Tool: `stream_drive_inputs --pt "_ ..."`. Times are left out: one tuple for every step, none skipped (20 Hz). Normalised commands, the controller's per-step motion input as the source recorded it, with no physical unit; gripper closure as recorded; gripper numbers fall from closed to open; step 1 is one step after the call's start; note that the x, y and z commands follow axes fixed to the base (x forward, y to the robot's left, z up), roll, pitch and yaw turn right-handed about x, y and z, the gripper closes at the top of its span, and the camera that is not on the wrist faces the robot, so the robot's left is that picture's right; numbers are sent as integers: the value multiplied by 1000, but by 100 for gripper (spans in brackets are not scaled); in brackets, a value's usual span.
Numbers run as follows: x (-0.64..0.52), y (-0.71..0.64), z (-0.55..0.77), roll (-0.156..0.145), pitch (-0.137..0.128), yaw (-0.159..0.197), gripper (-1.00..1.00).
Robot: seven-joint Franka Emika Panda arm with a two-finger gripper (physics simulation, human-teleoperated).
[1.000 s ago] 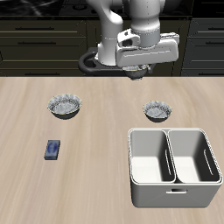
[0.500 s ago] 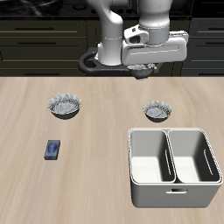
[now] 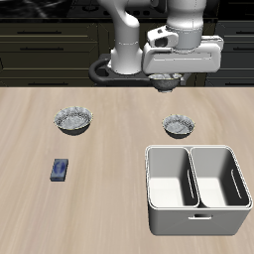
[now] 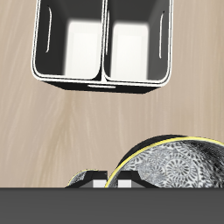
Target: Place the smallest bowl in the left side of the drainer
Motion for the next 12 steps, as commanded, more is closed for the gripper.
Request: stream_drive_inputs --pt "355 -51 89 -66 48 -50 100" --pt "297 58 192 -53 -27 -15 100" --pt "299 12 133 -40 -9 -8 100" --pt "136 -7 84 -50 -9 -14 100" --pt "-7 -11 -13 0 0 0 100" --pt "560 288 311 -68 -12 -43 100" --pt "215 172 137 -29 -13 -25 100" --pt "210 220 91 -4 -27 7 100" --pt "244 157 87 -37 2 -27 100" --pt "-14 39 -6 0 0 0 100" --pt "219 206 79 5 19 16 100" --pt "440 369 193 -3 -23 -17 100"
